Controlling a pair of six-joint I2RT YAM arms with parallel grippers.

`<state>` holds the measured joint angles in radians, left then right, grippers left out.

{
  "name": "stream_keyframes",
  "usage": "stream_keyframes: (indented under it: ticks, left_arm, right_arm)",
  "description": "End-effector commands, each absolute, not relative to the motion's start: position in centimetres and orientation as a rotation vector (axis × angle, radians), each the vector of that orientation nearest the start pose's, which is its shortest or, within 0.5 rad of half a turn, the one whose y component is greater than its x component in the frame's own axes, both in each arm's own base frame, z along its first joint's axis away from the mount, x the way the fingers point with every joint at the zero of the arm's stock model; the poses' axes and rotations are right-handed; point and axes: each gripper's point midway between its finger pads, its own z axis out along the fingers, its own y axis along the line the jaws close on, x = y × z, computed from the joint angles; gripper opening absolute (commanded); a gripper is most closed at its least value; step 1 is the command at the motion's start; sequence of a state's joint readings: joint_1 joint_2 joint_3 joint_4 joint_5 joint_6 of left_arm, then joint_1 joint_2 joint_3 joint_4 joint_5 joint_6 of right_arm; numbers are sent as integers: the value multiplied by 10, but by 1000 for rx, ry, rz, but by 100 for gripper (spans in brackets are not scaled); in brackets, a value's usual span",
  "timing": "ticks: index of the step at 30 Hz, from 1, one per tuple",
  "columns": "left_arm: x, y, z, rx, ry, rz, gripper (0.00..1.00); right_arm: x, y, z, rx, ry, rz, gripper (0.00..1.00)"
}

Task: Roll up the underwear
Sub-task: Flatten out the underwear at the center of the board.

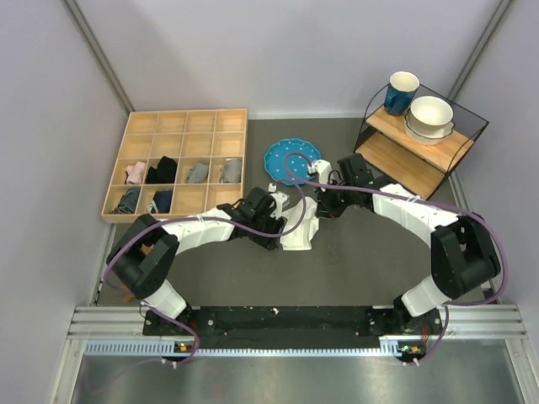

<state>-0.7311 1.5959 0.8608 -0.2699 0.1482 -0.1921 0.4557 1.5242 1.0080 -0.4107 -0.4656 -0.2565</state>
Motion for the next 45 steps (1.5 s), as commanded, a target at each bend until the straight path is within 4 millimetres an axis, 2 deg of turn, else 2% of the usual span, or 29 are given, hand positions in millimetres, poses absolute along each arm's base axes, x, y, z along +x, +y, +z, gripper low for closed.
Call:
stream_keyframes:
  ticks: [1, 5, 12, 15, 16, 17, 18, 23, 30, 31, 32, 34, 35, 36, 37, 38, 40, 41, 43, 45]
  left_arm:
    - [261, -274, 47, 763, 2432, -467, 60]
    - [264, -282, 47, 780, 2421, -464, 60]
    - [265, -287, 26, 821, 2476, -448, 54]
    - [264, -286, 23, 834, 2488, -436, 41]
    - [263, -286, 24, 838, 2491, -438, 27]
    - [263, -286, 26, 836, 2491, -441, 22]
    - [263, -287, 32, 834, 2478, -451, 20]
    - [257, -288, 54, 852, 2442, -501, 0]
    - [239, -289, 87, 873, 2385, -627, 0]
    - [234, -291, 93, 881, 2377, -667, 0]
    - [229, -291, 104, 885, 2352, -697, 0]
    - [217, -293, 115, 904, 2338, -770, 0]
    - [211, -292, 126, 907, 2310, -804, 0]
    - [203, -289, 129, 916, 2320, -832, 0]
    - [196, -288, 134, 924, 2318, -856, 0]
    - [186, -288, 147, 944, 2291, -917, 0]
    - [169, -282, 154, 957, 2305, -968, 0]
    - [158, -283, 170, 975, 2259, -1043, 0]
    - [145, -281, 182, 973, 2248, -1113, 0]
    - [137, -279, 199, 967, 2208, -1158, 0]
  right_arm:
    - [299, 228, 103, -1029, 2218, 704, 0]
    - [298, 229, 102, -1032, 2221, 712, 0]
    - [297, 229, 101, -1040, 2223, 714, 0]
    - [297, 229, 101, -1046, 2221, 717, 0]
    - [297, 229, 101, -1050, 2216, 719, 0]
    - [297, 229, 101, -1052, 2216, 718, 0]
    - [296, 229, 101, -1054, 2216, 720, 0]
    - [293, 229, 103, -1100, 2198, 722, 0]
    - [278, 230, 116, -1196, 2150, 781, 0]
    - [274, 229, 120, -1253, 2115, 783, 0]
    - [263, 229, 127, -1283, 2106, 822, 0]
    - [251, 227, 136, -1370, 2049, 850, 0]
    - [243, 228, 148, -1400, 1995, 875, 0]
    - [229, 223, 149, -1436, 2006, 906, 0]
    - [223, 221, 153, -1498, 1950, 899, 0]
    - [213, 220, 159, -1531, 1918, 922, 0]
    - [188, 211, 171, -1627, 1863, 930, 0]
    - [182, 211, 179, -1654, 1828, 933, 0]
    - [164, 207, 192, -1701, 1775, 934, 0]
    - [157, 205, 200, -1695, 1748, 909, 0]
